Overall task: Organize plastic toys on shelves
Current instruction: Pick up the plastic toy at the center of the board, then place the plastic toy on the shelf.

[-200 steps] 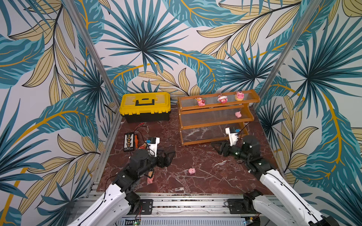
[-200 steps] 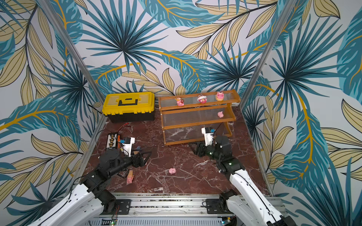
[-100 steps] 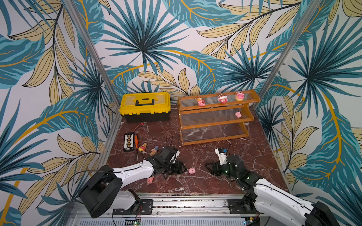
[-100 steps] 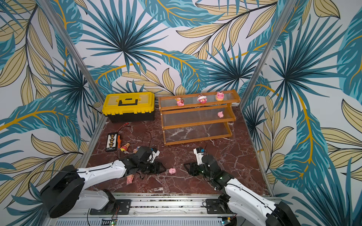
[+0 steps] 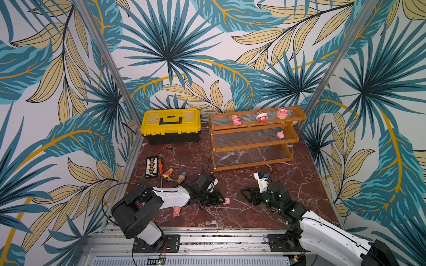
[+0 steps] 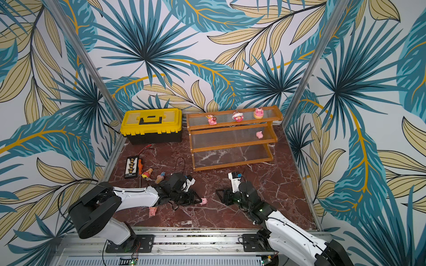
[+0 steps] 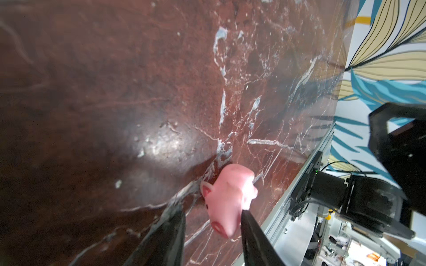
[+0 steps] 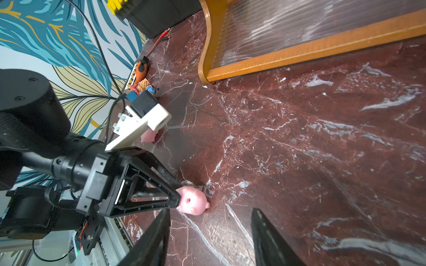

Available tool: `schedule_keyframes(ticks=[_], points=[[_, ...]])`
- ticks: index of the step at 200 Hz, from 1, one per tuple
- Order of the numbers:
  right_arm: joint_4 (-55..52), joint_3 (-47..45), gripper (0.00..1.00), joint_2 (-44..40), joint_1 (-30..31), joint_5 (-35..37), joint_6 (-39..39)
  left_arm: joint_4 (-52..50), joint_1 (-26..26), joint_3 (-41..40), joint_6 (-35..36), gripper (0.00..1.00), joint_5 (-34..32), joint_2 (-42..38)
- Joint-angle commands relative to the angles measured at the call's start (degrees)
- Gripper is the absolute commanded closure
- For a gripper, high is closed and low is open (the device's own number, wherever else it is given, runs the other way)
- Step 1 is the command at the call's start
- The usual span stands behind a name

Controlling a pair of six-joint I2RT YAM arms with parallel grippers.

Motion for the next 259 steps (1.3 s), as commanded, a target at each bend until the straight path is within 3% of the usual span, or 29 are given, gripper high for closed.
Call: schedule_keyframes(ticks=[1, 52, 81, 108, 142, 157, 172, 193, 216, 259], points=[[-1.7, 0.1, 0.42, -0.8, 0.3, 1.0, -0.9, 1.4, -0.3, 2.7, -0.3, 0.64, 1.4, 0.6], [-1.1, 0.3, 0.42, -0.6, 0.3, 0.7, -0.7, 2.6, -0.2, 3.3, 0.7, 0.92, 2.8, 0.8], [-2.4, 1.8, 0.41, -1.3, 0.3, -0.5, -0.3, 3.5, -0.2, 2.7, 5.1, 1.0, 1.8, -4.3], [1.5, 5.0, 0.37, -2.6, -0.4, -6.0, 7.4, -4.9, -0.4, 4.8, 23.2, 1.0, -6.2, -18.0], [12.6, 10.7, 0.35, -0.3, -2.6, -15.9, 27.4, -6.9, -1.0, 5.0, 62.4, 1.0, -16.2, -36.7], [17.0, 13.5, 0.34, 3.0, -3.0, -21.0, 35.7, -7.8, -1.1, 5.1, 81.1, 1.0, -15.6, -40.5], [22.5, 16.3, 0.35, 7.4, -2.9, -26.9, 42.9, -10.6, -1.1, 7.2, 94.1, 1.0, -15.5, -41.1], [30.0, 19.0, 0.33, 10.5, -2.9, -31.2, 48.7, -17.2, -1.0, 13.6, 102.5, 1.0, -15.9, -38.7], [21.3, 23.2, 0.33, 11.4, -2.8, -36.7, 43.8, -21.5, -1.0, 18.5, 107.8, 1.0, -12.8, -36.8], [14.8, 24.1, 0.37, 10.5, -2.8, -40.6, 39.3, -19.7, -1.0, 21.4, 106.2, 1.0, -9.5, -36.3]])
